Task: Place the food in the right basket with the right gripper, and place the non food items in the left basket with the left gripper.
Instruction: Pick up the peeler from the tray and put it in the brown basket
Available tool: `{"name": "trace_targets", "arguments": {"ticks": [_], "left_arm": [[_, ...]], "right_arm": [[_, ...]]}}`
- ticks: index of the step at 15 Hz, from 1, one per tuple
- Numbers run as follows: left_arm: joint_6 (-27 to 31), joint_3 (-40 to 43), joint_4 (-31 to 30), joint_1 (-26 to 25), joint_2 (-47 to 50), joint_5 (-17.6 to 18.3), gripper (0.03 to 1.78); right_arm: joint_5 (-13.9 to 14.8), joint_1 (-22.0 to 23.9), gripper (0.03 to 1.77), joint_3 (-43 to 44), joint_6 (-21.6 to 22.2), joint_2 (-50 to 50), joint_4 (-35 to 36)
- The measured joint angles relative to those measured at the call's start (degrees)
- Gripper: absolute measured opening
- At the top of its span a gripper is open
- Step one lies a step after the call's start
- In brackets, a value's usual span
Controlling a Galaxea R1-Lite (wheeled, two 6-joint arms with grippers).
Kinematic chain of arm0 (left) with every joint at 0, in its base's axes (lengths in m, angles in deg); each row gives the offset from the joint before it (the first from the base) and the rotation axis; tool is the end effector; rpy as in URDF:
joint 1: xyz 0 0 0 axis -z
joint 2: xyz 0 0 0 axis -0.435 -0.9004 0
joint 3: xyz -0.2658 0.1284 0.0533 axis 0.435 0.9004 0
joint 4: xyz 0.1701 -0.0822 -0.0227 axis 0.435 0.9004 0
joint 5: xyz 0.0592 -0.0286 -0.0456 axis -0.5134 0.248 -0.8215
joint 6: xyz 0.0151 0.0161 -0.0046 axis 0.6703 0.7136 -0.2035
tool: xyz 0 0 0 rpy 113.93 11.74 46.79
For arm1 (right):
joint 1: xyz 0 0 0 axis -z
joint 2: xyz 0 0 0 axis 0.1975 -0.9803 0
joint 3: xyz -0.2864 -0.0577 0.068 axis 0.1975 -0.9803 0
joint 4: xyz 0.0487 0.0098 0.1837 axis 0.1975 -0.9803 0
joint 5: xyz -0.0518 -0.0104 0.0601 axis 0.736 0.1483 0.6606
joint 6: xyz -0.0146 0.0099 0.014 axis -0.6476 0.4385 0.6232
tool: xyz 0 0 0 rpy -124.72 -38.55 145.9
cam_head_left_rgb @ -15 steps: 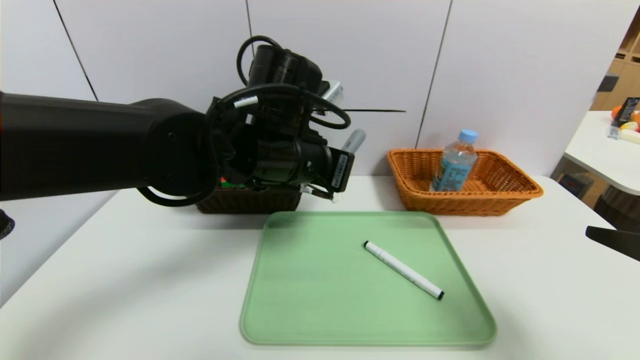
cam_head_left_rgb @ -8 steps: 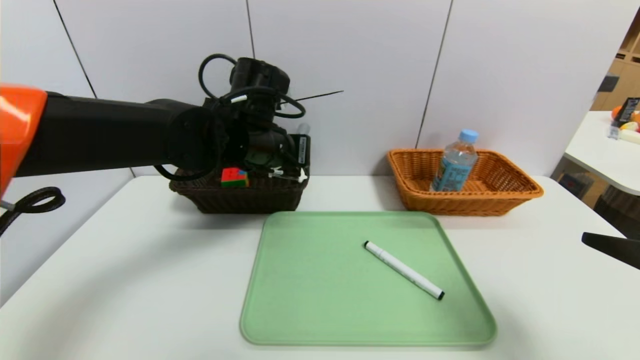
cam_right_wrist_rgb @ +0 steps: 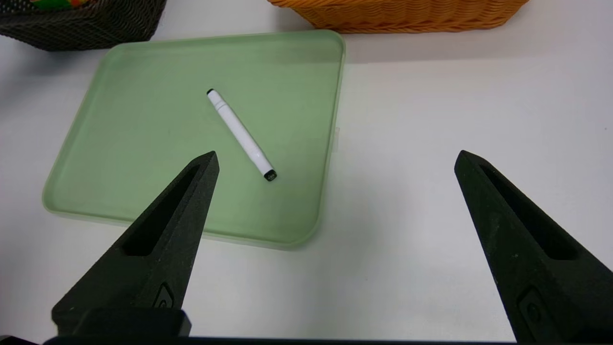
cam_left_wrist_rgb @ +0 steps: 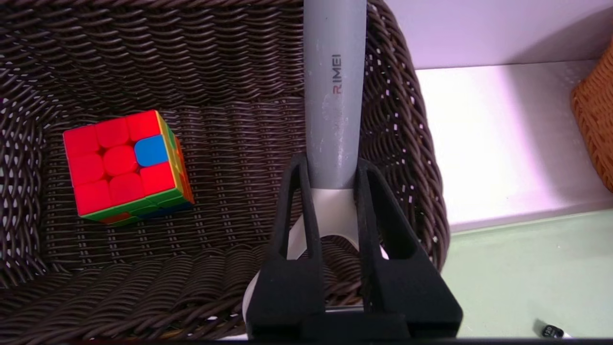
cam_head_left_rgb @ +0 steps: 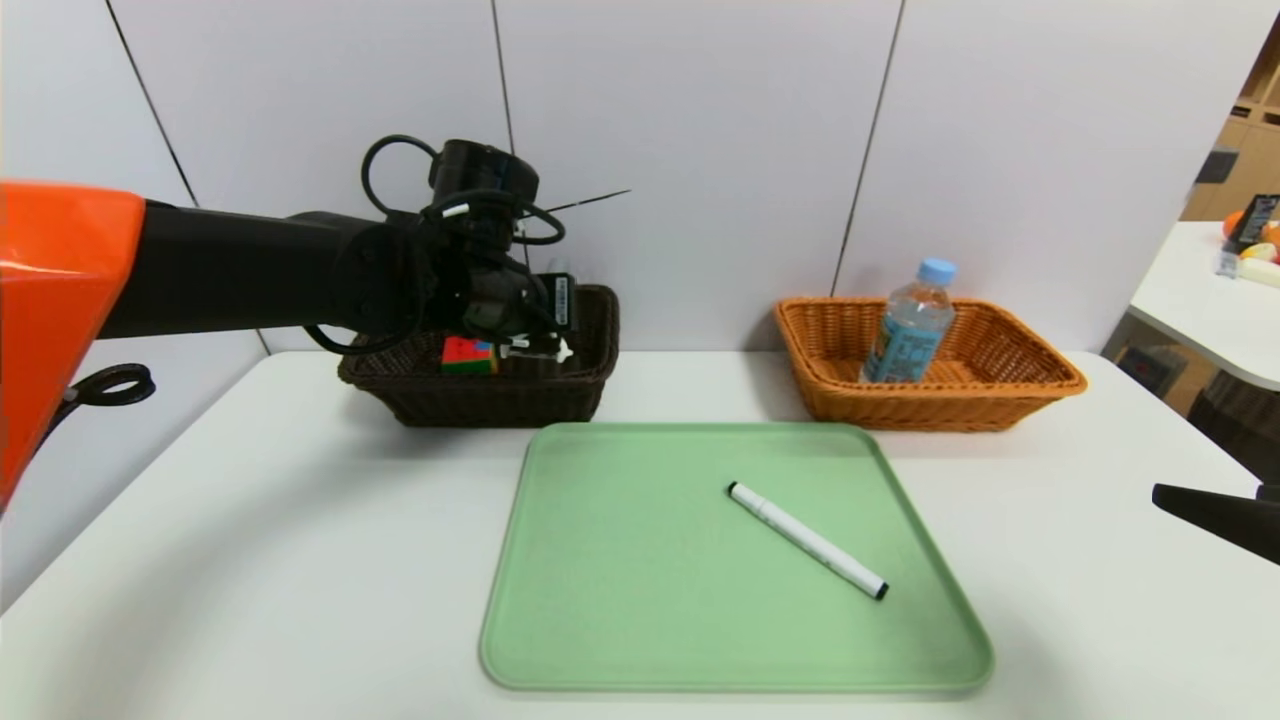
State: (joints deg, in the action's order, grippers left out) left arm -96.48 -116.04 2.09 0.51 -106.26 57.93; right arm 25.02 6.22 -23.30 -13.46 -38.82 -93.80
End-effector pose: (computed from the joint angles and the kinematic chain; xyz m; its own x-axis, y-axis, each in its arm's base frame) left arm 0.3738 -0.1799 0.2317 0.8690 -0.2134 -0.4465 0.1607 0.9750 -0.1532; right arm 0.0929 0.0120 0.2356 0.8809 0.2347 -0.4110 -0.1577 0.9643 0.2126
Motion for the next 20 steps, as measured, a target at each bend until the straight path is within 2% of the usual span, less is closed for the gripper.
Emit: {"name": "trace_targets", "arguments": {"ticks": [7,18,20], "left_arm": [[-0.9,-1.5,-0.4,-2.2,-3.1,-0.5,0.25],[-1.2,-2.1,-0.4,-2.5,-6.6,-0.5,0.25],[-1.3,-2.5,-0.4,-2.6,-7.0,-0.5,0.59]], "right_arm": [[0.0,0.0,1.7,-0.4,0.0,0.4,0.0],[0.1,0.0,1.7,-0.2,0.0,-0.1,0.2],[0.1,0.0,1.7,-0.3,0.0,-0.1,0.1]]}}
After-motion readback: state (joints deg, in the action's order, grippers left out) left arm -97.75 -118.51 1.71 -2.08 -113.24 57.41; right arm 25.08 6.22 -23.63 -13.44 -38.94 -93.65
